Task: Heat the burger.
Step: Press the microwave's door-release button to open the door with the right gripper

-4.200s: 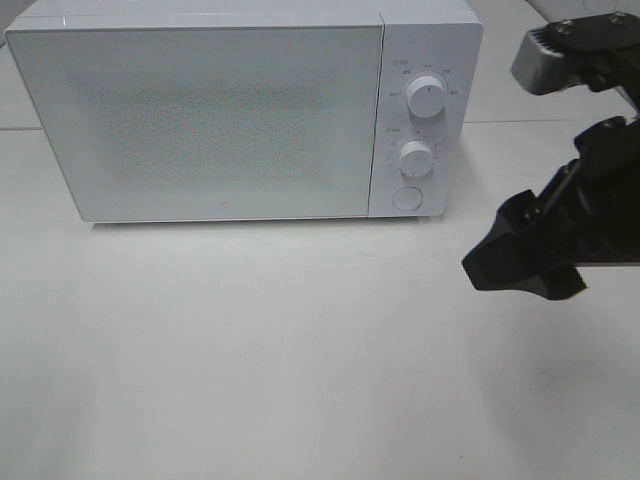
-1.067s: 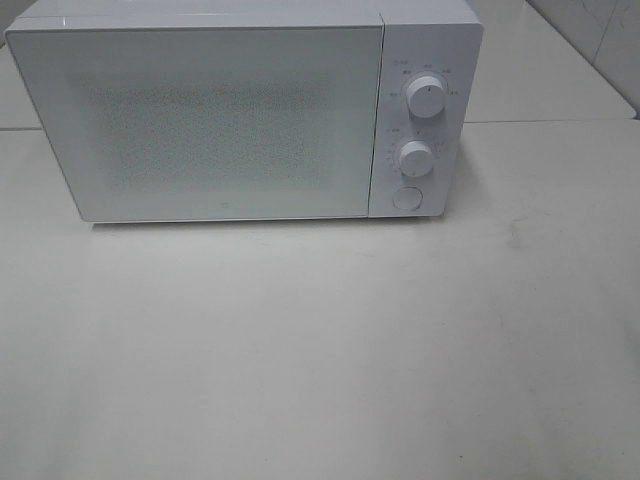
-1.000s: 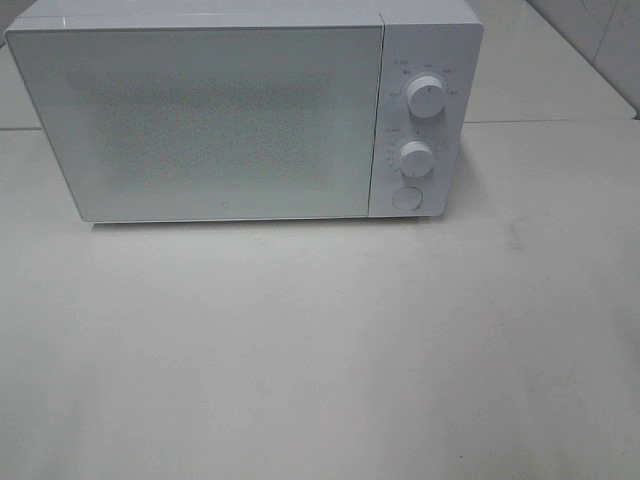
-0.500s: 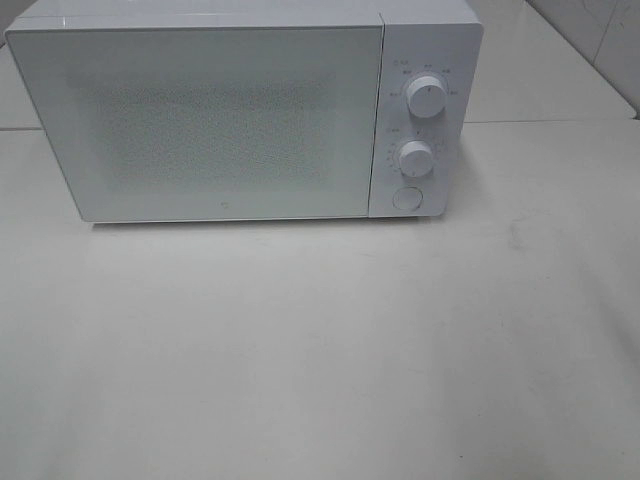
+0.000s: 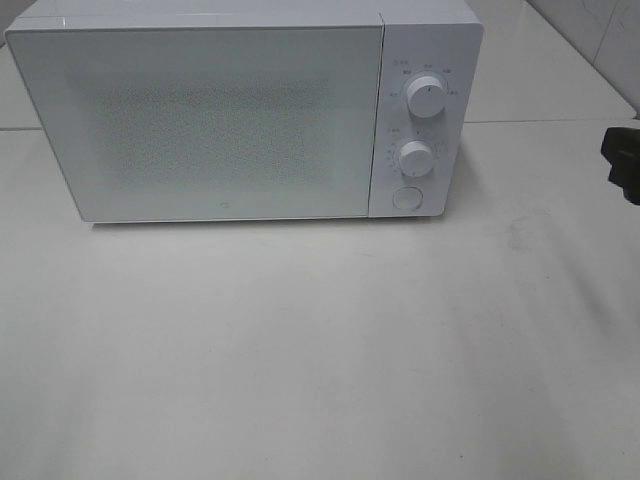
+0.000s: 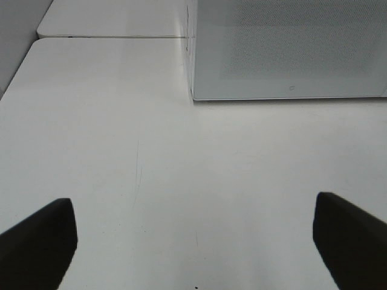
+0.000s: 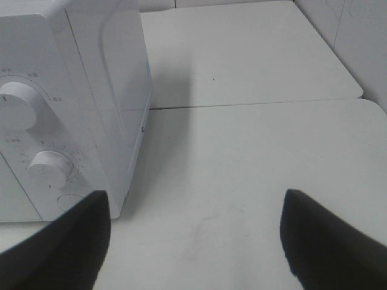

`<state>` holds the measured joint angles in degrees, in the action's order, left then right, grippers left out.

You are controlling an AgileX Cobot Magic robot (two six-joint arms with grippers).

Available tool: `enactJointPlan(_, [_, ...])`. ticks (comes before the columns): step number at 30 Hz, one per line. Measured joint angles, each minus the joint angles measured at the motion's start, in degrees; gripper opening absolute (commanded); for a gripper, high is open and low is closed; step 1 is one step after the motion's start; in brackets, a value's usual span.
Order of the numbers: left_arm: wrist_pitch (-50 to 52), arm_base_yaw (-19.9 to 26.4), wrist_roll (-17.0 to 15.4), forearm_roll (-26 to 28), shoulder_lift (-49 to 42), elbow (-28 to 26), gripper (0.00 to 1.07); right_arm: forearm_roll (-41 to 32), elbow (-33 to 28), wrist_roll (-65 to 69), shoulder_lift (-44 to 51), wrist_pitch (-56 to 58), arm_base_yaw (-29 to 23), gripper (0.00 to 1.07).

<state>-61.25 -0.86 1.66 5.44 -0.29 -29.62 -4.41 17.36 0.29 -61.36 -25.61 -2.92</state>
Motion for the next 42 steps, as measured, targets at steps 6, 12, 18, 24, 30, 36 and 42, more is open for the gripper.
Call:
enactJointPlan(6, [0.0, 0.0, 0.0, 0.0, 0.0, 0.0, 0.98, -2.3, -3.4, -0.3, -5.3, -12.5, 0.0, 0.76])
enactJointPlan(12, [0.0, 0.0, 0.0, 0.0, 0.0, 0.0, 0.98, -5.6, -5.7, -1.7, -9.0, -18.8, 0.0, 0.76])
enactJointPlan(18, [0.0, 0.0, 0.0, 0.0, 0.0, 0.0, 0.98, -6.2, -6.3, -1.7, -9.7, -19.9, -0.2, 0.76])
enactJointPlan(24, [0.0, 0.0, 0.0, 0.0, 0.0, 0.0, 0.98, -11.3, -6.3, -6.5, -9.9, -21.8, -6.8, 0.76])
enactJointPlan(30, [0.0, 0.0, 0.0, 0.0, 0.0, 0.0, 0.98, -17.4, -6.2, -11.2, -15.0, -27.6, -12.9, 0.76])
enactJointPlan(36, [0.0, 0.0, 0.0, 0.0, 0.0, 0.0, 0.98, -24.6, -6.2, -12.2, -21.4, -35.0, -20.6, 0.76])
enactJointPlan(42, [0.0, 0.0, 0.0, 0.0, 0.0, 0.0, 0.98, -34.3, -5.9, -12.5, -27.8, -42.7, -29.7, 0.76])
